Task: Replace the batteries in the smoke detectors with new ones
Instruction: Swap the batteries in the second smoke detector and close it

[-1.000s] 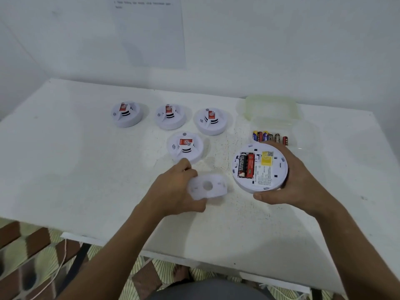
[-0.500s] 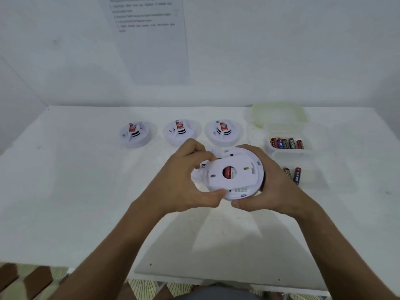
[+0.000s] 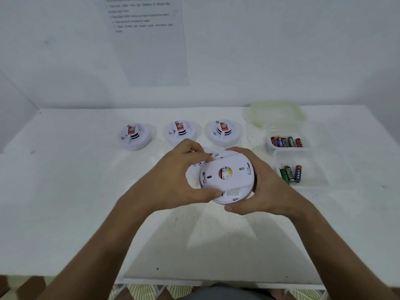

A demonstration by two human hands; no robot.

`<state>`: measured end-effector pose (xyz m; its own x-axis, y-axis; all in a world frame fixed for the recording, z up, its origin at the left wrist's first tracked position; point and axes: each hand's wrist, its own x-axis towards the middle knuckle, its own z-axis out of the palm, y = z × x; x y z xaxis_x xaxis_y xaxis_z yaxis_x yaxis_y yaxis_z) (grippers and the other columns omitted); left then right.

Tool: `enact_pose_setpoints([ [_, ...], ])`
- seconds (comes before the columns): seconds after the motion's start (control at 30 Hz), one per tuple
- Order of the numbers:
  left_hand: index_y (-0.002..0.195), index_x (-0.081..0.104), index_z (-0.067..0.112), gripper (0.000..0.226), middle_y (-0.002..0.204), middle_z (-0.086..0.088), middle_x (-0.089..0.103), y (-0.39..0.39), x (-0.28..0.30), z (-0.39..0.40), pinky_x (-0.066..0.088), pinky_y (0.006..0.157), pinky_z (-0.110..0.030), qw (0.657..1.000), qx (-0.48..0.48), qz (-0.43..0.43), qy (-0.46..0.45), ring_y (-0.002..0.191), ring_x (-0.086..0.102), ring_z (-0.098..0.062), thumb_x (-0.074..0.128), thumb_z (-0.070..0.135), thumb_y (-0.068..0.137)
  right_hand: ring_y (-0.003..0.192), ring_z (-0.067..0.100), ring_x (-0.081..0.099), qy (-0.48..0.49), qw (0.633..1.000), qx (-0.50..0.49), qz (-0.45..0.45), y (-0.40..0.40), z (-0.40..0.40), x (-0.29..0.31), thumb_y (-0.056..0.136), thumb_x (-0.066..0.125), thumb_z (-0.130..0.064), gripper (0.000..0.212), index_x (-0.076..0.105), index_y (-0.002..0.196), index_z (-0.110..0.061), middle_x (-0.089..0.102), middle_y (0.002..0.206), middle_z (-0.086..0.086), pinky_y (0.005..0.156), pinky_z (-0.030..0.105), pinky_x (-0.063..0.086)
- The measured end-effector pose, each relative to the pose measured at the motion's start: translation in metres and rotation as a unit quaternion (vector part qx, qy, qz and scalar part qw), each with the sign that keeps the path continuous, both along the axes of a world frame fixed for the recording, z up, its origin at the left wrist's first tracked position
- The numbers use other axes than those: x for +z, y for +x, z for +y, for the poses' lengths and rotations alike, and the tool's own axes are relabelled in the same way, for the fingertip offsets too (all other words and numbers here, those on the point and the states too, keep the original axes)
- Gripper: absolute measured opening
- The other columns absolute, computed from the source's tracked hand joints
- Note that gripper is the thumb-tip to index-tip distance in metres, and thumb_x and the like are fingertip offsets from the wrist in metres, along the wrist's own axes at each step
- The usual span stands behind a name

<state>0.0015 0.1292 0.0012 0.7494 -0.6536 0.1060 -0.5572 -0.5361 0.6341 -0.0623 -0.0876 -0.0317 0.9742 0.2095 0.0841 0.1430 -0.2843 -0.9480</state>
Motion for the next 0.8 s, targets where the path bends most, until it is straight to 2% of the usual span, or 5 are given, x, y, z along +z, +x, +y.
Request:
enact_pose_setpoints([
  [0.23,0.116,0.067,0.03,0.067,0.107,0.023,0.047,-0.002,0.005,-0.001,0.039,0.077,-0.013,0.999,0.03,-0.02,0.034,0.1,0.05,0.004,0.074,0.065,0.059,0.122,0.008,0.056,-0.017,1.0,0.006,-0.002,0.008,-0.001,0.003,0.06,0.089,0.006,0.092,0.045,0.137,-0.021,0.059,0.129,-0.012,0.092,0.018,0.05],
  [0.37,0.115,0.066,0.034,0.066,0.11,0.024,0.047,-0.002,0.007,-0.003,0.042,0.078,-0.014,0.998,0.036,-0.016,0.04,0.101,0.05,0.005,0.074,0.066,0.058,0.125,0.012,0.055,-0.023,1.0,0.006,-0.009,0.009,-0.005,0.003,0.061,0.091,0.002,0.093,0.044,0.139,-0.018,0.057,0.132,-0.006,0.098,0.024,0.05],
  [0.53,0.12,0.064,0.032,0.069,0.114,0.025,0.046,-0.002,0.01,-0.005,0.046,0.084,-0.019,0.997,0.027,-0.006,0.066,0.103,0.05,0.003,0.077,0.066,0.06,0.124,0.009,0.055,-0.023,1.0,0.007,-0.005,0.009,-0.007,0.003,0.061,0.091,0.001,0.093,0.044,0.138,-0.019,0.058,0.131,-0.009,0.097,0.021,0.049],
  [0.63,0.124,0.062,0.033,0.071,0.116,0.026,0.046,0.0,0.013,-0.005,0.047,0.088,-0.023,0.997,0.021,0.003,0.076,0.105,0.05,0.002,0.078,0.063,0.062,0.126,0.012,0.054,-0.027,1.0,0.011,-0.004,0.009,-0.008,0.004,0.061,0.091,0.0,0.093,0.044,0.139,-0.018,0.057,0.134,-0.007,0.099,0.028,0.05],
  [0.8,0.122,0.06,0.035,0.064,0.114,0.022,0.053,-0.003,0.017,-0.006,0.043,0.084,-0.012,0.998,0.011,0.008,0.056,0.106,0.048,0.004,0.08,0.058,0.065,0.126,0.013,0.054,-0.021,1.0,0.007,-0.002,0.008,-0.006,0.005,0.061,0.091,-0.001,0.093,0.044,0.139,-0.02,0.058,0.134,-0.006,0.099,0.031,0.052],
])
